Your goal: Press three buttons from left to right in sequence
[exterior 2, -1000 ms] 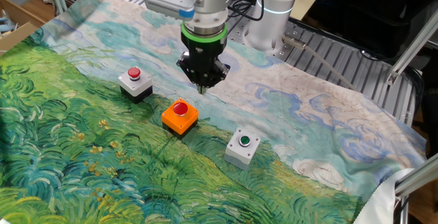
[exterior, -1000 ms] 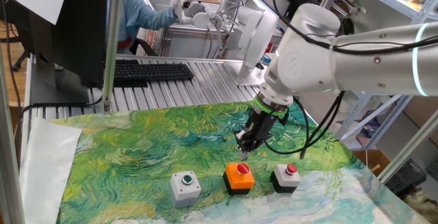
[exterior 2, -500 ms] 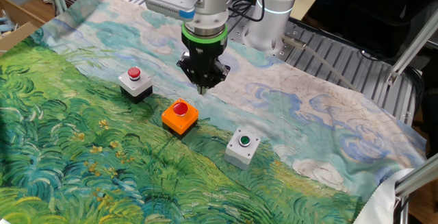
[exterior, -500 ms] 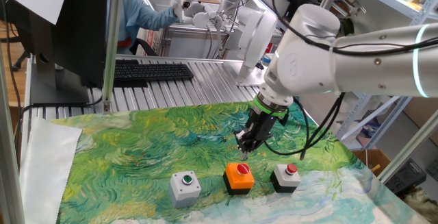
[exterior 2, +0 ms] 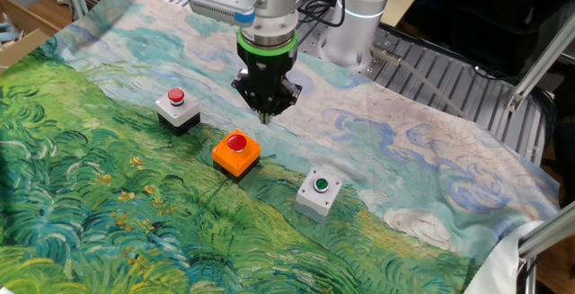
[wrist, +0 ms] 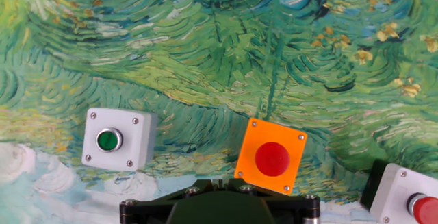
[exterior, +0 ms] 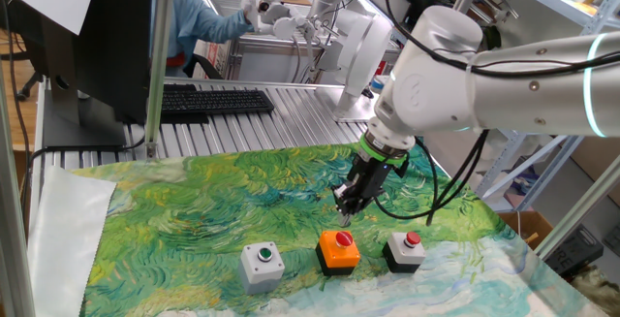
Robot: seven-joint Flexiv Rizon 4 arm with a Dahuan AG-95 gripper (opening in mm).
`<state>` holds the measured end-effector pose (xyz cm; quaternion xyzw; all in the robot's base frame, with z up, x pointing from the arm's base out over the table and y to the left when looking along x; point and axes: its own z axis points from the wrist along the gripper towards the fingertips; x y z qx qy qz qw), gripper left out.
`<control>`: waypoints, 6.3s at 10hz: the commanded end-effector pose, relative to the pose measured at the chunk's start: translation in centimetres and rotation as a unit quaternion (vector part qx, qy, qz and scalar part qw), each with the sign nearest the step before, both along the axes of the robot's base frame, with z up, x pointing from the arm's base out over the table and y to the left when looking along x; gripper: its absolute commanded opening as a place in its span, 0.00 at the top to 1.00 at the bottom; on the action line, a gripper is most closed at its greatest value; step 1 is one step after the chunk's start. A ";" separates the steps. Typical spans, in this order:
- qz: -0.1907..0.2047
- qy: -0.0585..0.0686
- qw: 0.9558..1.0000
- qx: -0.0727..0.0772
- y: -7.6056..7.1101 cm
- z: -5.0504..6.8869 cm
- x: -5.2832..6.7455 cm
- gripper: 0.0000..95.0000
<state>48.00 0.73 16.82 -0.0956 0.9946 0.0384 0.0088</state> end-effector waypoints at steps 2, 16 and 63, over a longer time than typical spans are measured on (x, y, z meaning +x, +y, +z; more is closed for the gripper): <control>0.006 0.001 1.000 -0.001 0.1 -0.1 0.0 1.00; -0.048 -0.001 0.999 -0.024 13.7 2.0 -2.2 1.00; -0.081 0.016 0.996 -0.032 12.6 -0.5 -1.7 1.00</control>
